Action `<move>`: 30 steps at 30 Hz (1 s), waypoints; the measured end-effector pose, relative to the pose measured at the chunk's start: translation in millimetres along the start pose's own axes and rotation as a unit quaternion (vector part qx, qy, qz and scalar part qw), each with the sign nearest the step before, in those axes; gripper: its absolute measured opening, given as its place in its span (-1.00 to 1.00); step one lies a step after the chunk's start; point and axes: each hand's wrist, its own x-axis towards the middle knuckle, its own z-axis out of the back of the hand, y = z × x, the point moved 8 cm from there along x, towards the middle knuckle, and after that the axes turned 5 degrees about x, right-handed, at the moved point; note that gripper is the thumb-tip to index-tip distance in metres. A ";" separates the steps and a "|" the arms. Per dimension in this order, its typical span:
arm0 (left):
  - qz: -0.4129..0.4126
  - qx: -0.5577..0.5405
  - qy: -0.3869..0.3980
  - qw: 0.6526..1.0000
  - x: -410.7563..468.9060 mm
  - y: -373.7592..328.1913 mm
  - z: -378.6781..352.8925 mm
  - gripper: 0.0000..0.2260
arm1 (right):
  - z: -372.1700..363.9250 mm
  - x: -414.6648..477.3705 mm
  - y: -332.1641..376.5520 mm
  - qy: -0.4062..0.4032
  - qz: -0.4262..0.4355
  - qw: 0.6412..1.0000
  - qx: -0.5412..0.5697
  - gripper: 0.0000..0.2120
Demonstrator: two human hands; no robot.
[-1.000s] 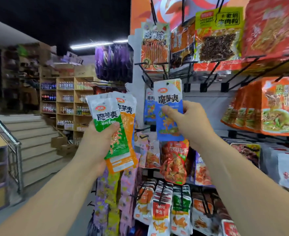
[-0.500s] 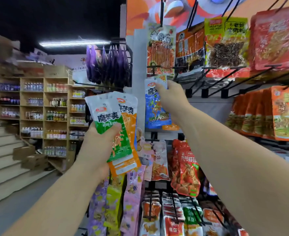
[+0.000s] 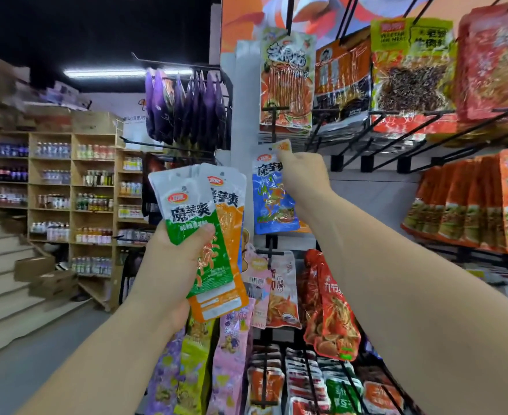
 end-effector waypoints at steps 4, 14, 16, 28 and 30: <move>0.003 -0.002 -0.002 1.000 2.9 1.6 -1.5 -0.75 | 2.1 -5.5 8.2 0.017 0.081 0.996 0.021 -0.42; 0.003 0.007 -0.007 1.000 3.7 -2.6 -6.1 -0.80 | 6.9 -6.7 28.4 -0.026 0.088 0.995 0.029 -0.41; 0.003 0.006 -0.006 1.000 3.4 -3.0 -5.6 -0.81 | 8.0 -5.4 28.9 -0.038 0.075 0.996 0.009 -0.41; -0.001 0.005 -0.001 1.000 4.6 -2.0 0.0 -0.79 | 10.1 2.7 30.4 -0.036 0.066 0.997 -0.011 -0.38; -0.001 0.005 -0.002 1.000 5.2 -1.2 0.5 -0.80 | 11.1 3.8 32.8 -0.039 0.075 0.996 -0.010 -0.37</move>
